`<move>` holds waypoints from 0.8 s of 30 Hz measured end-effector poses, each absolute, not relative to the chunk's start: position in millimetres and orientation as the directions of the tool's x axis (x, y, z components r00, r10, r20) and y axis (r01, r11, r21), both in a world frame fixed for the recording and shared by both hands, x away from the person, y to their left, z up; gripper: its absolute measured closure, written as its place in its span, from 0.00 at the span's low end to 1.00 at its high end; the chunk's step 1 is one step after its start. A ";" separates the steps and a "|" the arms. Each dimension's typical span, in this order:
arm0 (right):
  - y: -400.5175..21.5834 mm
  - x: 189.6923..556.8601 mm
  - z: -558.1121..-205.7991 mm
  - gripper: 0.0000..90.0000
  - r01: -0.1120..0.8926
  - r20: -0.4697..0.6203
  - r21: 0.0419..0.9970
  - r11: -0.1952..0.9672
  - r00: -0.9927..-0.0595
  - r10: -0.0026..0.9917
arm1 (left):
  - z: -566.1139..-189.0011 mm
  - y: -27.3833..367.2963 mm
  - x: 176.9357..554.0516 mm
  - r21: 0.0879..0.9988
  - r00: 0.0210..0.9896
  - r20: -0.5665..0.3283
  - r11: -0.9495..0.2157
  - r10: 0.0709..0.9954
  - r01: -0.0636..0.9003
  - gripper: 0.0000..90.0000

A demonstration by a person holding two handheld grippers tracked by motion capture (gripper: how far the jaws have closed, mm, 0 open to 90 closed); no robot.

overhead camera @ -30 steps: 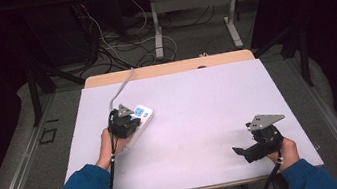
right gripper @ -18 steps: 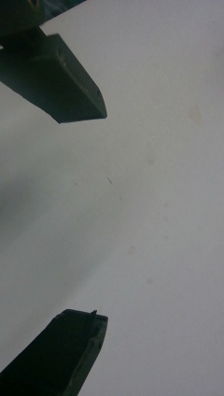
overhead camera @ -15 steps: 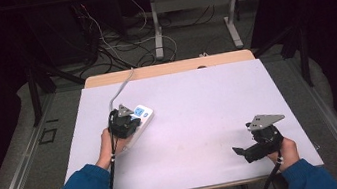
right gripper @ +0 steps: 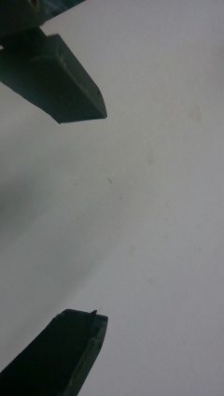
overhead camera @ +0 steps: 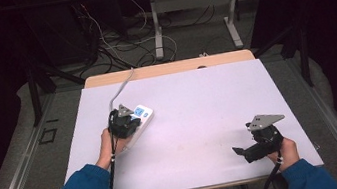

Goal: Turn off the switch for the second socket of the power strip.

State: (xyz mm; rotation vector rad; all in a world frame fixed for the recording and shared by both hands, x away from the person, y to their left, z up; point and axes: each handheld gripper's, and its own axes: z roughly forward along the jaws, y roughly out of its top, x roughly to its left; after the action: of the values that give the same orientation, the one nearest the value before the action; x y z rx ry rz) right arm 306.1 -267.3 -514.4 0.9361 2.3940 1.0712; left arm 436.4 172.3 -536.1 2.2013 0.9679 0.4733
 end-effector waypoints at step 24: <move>-267.0 305.5 -514.7 0.02 0.428 -0.044 0.762 0.486 -0.715 0.698 | -537.0 172.6 436.7 0.717 0.657 0.053 -0.487 0.752 0.498 1.00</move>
State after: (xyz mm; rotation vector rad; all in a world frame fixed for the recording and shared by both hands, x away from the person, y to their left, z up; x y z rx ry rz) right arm 305.5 -267.0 -514.7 0.9441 2.3875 1.0811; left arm 436.7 172.6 -537.0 2.1872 0.9634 0.4765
